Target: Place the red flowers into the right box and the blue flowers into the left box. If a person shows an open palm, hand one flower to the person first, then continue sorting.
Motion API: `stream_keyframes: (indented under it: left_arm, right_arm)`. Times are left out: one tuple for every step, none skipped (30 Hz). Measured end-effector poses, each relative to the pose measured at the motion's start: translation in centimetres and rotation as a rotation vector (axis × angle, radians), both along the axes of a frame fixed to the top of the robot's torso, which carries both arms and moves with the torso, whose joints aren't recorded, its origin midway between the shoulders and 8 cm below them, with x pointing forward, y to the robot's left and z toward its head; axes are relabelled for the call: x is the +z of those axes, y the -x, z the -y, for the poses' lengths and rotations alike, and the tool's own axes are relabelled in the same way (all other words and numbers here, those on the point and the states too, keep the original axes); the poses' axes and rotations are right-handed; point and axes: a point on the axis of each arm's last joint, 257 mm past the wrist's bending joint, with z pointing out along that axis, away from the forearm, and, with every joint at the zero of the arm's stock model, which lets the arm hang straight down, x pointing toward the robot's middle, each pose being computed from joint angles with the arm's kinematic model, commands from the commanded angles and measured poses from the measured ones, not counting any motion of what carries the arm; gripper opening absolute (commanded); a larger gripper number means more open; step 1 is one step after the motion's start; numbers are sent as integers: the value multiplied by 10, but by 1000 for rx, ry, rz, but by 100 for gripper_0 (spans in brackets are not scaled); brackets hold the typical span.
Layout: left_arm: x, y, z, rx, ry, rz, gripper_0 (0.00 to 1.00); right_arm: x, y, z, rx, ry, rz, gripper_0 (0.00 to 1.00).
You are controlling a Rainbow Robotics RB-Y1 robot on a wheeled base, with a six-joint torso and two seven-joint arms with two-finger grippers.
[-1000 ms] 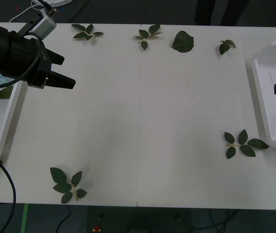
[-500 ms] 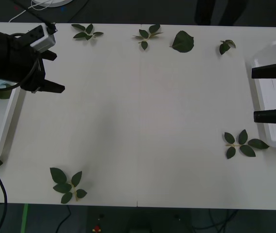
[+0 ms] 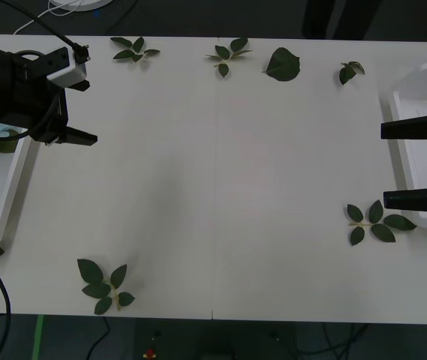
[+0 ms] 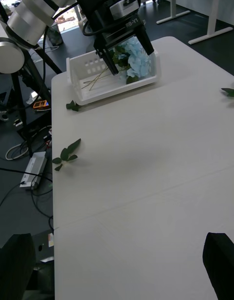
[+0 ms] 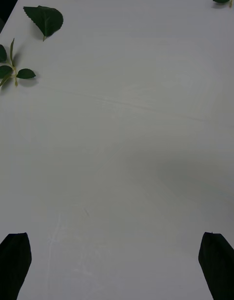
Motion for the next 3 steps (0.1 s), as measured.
stream_keyframes:
  left_arm:
    - [0,0,0,0,0,0,100]
    - [0,0,0,0,0,0,100]
    - [0,0,0,0,0,0,100]
  right_arm:
    - [0,0,0,0,0,0,100]
    - [0,0,0,0,0,0,100]
    - [0,0,0,0,0,0,100]
